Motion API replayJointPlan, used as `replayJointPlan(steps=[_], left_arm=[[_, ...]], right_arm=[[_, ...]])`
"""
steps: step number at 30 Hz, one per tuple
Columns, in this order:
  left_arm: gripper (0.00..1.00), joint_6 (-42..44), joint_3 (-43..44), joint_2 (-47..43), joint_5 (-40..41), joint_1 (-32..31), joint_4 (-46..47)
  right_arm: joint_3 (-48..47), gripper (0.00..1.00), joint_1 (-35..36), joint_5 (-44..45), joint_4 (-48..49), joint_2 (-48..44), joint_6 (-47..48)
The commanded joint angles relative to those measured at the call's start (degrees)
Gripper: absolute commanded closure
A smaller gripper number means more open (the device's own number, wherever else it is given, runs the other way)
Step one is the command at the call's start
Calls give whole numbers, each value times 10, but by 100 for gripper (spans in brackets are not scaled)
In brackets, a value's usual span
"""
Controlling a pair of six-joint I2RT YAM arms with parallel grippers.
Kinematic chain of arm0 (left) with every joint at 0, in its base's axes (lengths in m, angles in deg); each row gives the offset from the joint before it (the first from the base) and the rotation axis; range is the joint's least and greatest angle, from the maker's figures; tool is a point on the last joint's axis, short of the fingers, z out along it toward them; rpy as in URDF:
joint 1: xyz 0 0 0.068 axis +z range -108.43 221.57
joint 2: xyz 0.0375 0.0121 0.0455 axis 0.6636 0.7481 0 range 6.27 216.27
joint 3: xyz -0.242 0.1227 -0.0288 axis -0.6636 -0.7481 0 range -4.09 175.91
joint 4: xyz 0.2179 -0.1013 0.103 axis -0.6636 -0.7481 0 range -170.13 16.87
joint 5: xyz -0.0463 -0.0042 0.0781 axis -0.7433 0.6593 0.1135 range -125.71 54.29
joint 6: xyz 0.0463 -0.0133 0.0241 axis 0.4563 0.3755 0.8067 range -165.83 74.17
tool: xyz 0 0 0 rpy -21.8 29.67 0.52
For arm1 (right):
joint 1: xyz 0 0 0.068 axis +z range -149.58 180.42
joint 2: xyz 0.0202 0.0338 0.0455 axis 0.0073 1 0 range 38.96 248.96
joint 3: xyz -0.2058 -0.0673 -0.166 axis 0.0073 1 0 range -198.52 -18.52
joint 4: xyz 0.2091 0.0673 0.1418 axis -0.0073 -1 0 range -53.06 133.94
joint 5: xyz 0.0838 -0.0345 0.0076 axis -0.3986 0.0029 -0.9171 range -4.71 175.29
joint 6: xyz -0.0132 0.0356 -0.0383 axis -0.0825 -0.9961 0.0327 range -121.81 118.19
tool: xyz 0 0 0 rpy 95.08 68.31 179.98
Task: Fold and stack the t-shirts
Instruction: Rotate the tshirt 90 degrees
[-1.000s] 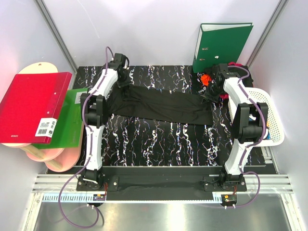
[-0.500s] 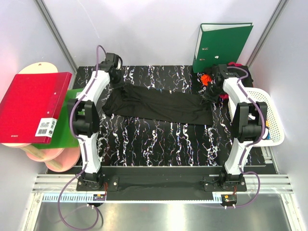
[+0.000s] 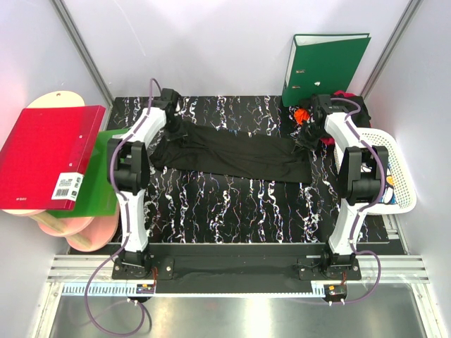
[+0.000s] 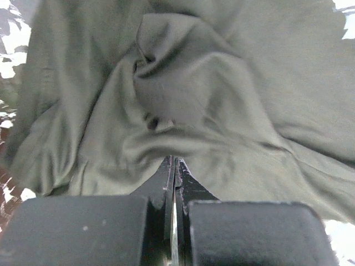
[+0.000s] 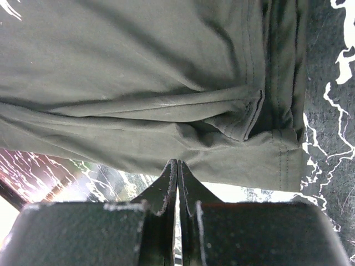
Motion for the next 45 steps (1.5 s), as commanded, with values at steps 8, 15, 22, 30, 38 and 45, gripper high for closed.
replayJointPlan(steps=[8, 15, 22, 30, 38, 45], left_arm=[[100, -31, 189, 127, 17, -10, -13], [100, -74, 262, 155, 9, -16, 31], [100, -95, 271, 163, -58, -10, 80], [100, -51, 142, 55, -64, 17, 77], [100, 1, 70, 0, -15, 19, 41], [100, -7, 70, -12, 1, 20, 43]], right_arm=[[-43, 95, 4, 2, -19, 14, 19], [-42, 94, 4, 4, -26, 13, 19], [-38, 94, 4, 7, -32, 8, 19], [-28, 94, 4, 5, -34, 5, 14], [-33, 94, 4, -2, -32, 19, 10], [-43, 94, 4, 0, -32, 21, 4]])
